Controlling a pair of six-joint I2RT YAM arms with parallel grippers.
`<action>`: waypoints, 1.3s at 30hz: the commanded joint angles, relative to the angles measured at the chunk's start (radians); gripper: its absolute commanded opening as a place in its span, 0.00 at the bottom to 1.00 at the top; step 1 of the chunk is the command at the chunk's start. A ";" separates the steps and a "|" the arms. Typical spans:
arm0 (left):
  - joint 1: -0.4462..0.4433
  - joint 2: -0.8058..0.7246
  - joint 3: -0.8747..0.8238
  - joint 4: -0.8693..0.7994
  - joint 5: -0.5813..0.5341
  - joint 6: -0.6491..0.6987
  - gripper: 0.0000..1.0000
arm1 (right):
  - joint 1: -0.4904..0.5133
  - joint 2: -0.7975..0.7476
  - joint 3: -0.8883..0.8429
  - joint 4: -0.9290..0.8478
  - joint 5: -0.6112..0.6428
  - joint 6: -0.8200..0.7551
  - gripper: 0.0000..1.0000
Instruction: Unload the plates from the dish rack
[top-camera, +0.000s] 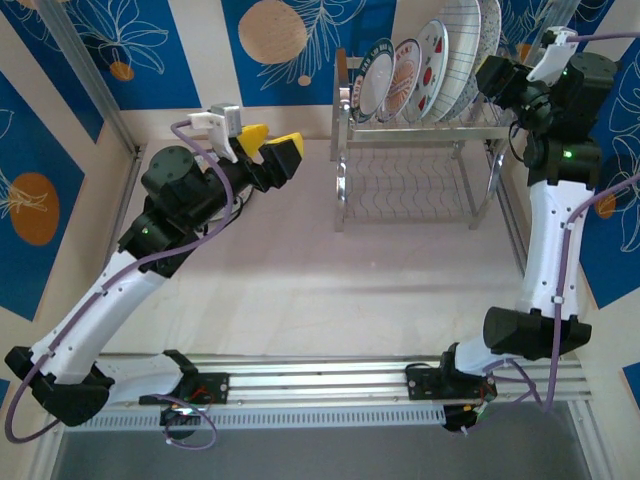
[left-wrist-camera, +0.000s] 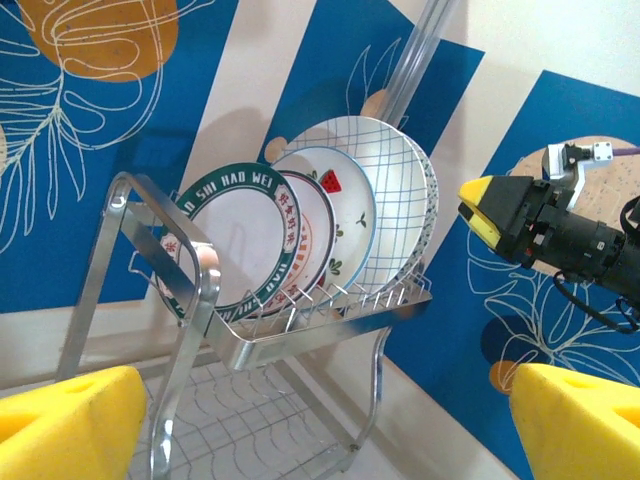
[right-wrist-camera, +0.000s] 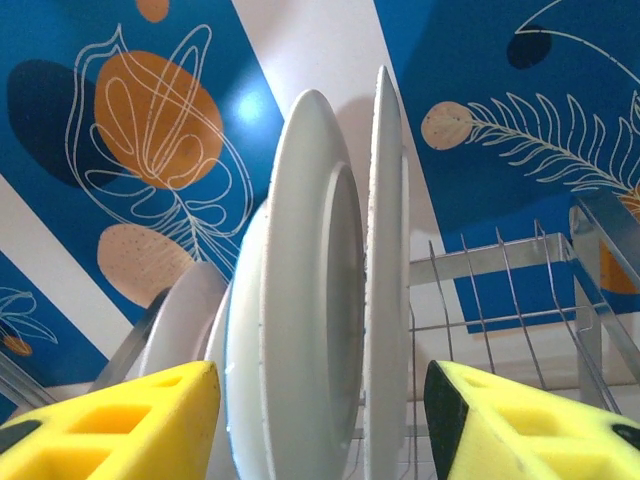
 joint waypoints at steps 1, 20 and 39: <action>-0.014 0.000 0.000 0.036 -0.018 0.032 0.93 | -0.007 0.028 0.047 0.023 -0.008 -0.038 0.57; -0.029 0.009 0.015 0.007 -0.026 0.014 0.94 | -0.019 0.157 0.122 0.027 -0.038 -0.021 0.46; -0.034 0.009 0.023 0.010 -0.023 0.012 0.95 | 0.007 0.226 0.184 -0.036 -0.045 -0.039 0.42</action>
